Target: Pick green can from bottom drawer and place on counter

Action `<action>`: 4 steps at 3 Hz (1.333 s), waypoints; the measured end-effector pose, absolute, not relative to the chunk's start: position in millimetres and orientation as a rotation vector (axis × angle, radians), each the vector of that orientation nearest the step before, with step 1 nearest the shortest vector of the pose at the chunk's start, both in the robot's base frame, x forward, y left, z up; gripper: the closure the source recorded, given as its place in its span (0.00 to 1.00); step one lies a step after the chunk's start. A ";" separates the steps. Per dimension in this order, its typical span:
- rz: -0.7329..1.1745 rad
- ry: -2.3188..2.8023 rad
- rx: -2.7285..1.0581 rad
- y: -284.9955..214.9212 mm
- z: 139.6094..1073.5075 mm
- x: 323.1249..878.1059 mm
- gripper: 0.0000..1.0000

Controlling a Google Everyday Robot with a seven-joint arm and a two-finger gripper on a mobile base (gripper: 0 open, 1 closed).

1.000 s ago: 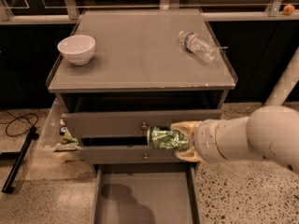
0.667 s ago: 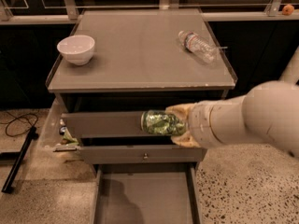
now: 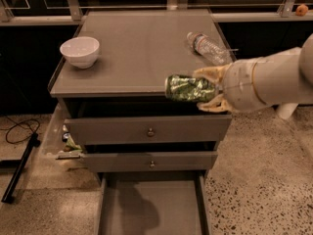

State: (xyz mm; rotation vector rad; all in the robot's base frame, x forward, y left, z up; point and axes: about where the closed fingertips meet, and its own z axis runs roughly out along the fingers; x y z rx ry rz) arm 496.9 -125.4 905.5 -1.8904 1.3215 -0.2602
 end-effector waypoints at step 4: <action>-0.095 1.219 -1.771 -147.1 935.5 601.6 1.00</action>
Offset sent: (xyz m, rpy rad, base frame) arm 0.0237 -0.0394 0.0074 0.0956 0.0134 -0.0263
